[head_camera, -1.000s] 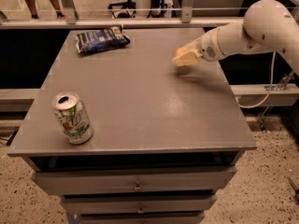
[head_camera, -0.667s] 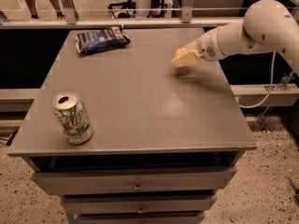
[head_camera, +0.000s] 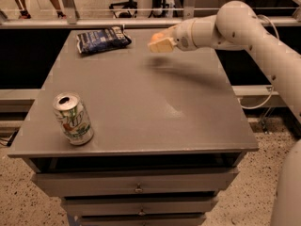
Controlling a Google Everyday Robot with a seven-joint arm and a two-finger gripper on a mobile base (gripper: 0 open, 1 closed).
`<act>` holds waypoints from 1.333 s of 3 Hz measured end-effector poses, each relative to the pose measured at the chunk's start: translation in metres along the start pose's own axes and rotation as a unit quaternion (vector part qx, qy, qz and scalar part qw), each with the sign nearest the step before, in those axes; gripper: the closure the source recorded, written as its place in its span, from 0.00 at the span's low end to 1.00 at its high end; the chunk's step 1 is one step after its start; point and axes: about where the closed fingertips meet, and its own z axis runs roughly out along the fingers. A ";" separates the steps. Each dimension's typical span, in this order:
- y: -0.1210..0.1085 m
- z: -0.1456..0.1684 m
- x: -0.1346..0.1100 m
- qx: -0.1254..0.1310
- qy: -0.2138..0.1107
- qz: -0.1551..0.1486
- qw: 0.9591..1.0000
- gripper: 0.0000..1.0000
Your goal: Move orange near blue chip bag
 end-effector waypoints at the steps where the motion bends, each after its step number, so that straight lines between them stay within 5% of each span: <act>1: 0.006 0.042 -0.016 -0.014 -0.023 0.005 1.000 1.00; 3: 0.021 0.108 -0.015 -0.035 -0.025 0.024 0.999 0.90; 4: 0.018 0.125 -0.023 -0.032 -0.033 0.024 0.999 0.67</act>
Offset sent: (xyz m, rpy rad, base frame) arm 0.0561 0.1077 -0.0429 0.0893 0.0572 0.0453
